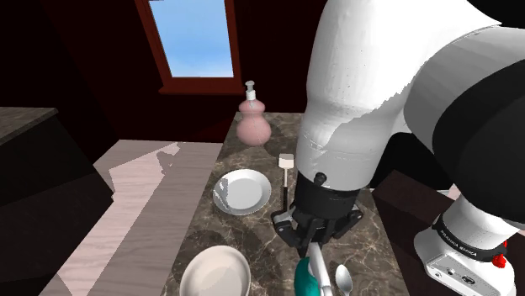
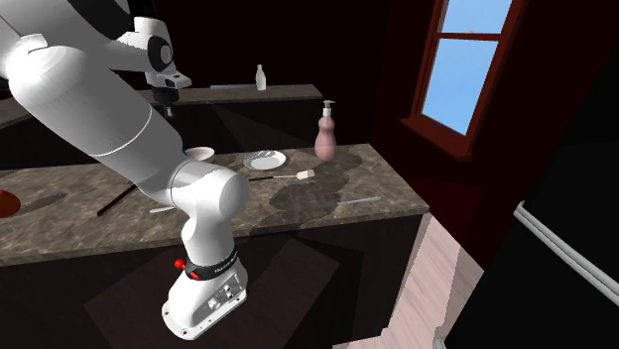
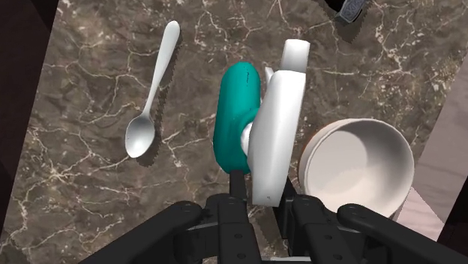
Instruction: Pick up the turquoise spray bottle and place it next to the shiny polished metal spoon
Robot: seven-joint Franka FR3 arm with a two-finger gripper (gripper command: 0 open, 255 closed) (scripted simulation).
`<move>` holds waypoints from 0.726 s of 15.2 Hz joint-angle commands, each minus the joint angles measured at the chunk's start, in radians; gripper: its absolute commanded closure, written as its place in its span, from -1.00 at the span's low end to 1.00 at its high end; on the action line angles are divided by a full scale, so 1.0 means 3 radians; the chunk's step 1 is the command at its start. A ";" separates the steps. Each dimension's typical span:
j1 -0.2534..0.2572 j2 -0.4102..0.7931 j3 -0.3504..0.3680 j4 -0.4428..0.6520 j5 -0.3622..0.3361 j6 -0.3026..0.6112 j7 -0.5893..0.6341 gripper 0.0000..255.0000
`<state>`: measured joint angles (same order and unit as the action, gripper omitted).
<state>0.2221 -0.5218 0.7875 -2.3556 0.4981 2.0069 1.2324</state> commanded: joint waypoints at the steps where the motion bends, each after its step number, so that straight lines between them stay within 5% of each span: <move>1: -0.0004 0.0034 0.0046 -0.0068 0.0016 0.0106 -0.0005 1.00; 11: -0.0023 0.0146 0.0170 -0.0243 0.0053 0.0393 -0.0020 1.00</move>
<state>0.2154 -0.4787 0.8380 -2.4283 0.5139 2.1237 1.2262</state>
